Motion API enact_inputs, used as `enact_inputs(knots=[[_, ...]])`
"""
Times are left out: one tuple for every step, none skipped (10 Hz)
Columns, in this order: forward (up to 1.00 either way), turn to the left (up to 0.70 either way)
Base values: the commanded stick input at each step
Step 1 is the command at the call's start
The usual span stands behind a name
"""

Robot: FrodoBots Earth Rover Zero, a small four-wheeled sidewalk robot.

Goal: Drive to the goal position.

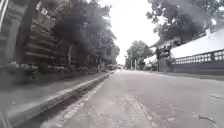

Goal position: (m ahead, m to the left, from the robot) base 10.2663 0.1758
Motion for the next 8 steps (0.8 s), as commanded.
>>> enact_inputs(knots=[[0.7,0.0],[0.7,0.0],[0.7,0.0],[0.7,0.0],[0.7,0.0],[0.7,0.0],[0.7,0.0],[0.7,0.0]])
